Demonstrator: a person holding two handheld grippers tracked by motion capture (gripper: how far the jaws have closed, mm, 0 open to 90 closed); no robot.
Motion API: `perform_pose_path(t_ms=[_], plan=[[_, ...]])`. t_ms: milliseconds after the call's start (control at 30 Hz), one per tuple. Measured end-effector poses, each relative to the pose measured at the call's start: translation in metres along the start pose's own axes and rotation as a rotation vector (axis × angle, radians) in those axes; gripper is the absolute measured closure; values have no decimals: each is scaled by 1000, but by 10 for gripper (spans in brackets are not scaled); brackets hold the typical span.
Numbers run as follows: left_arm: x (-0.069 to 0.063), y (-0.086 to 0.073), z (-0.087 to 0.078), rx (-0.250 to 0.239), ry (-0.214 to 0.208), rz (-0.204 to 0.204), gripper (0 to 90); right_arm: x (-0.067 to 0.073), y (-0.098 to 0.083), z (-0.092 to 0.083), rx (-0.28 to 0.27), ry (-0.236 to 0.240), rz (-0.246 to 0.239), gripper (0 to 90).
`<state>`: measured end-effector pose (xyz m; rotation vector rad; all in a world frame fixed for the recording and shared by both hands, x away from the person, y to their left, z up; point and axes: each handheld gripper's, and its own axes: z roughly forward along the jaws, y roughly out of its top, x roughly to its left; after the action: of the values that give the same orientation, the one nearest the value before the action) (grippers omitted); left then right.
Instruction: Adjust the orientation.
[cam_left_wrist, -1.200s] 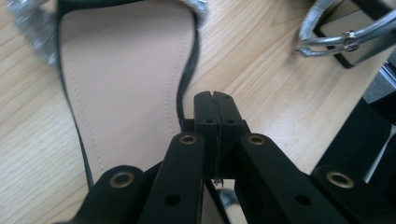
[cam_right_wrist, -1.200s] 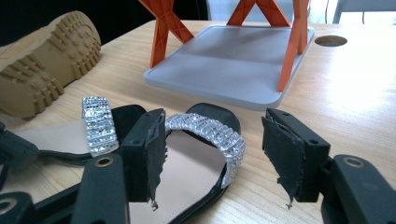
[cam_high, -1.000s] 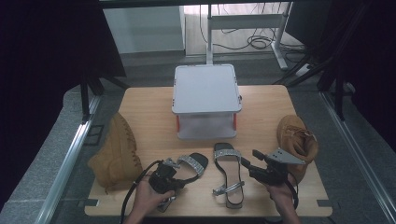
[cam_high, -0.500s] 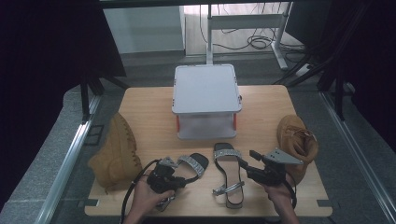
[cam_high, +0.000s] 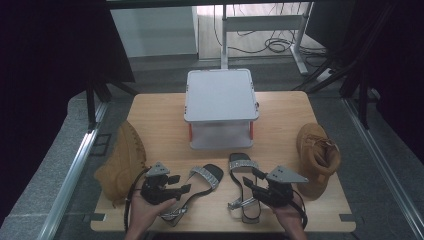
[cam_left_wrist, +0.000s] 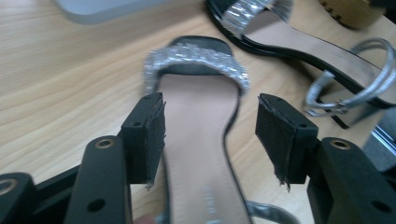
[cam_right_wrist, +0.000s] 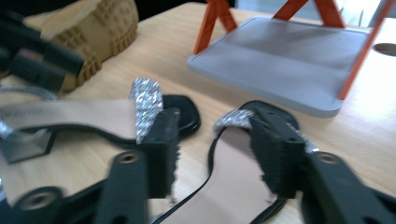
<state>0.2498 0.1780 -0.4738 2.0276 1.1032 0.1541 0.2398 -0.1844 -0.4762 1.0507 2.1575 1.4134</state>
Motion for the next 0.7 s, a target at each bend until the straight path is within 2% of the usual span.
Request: perform_pose_path(t_ms=[100,200,367,433,500,700], plan=[[2,1,-6,-22,22,-2,399,6,-1,0,27,16,-3,639],[3,0,-13,-50,21,-9,380,15,-1,-8,37,20,-15,707],[1,-4,-12,-36,24,-2,371,34,-2,-26,55,34,-66,840],[1,-5,-10,-29,23,-2,370,41,-4,-32,58,51,-65,892],[1,-7,-8,-21,21,-4,370,46,-8,-35,66,66,-63,894],[-1,-11,-5,-1,16,-1,370,59,-19,-34,102,87,-99,895]])
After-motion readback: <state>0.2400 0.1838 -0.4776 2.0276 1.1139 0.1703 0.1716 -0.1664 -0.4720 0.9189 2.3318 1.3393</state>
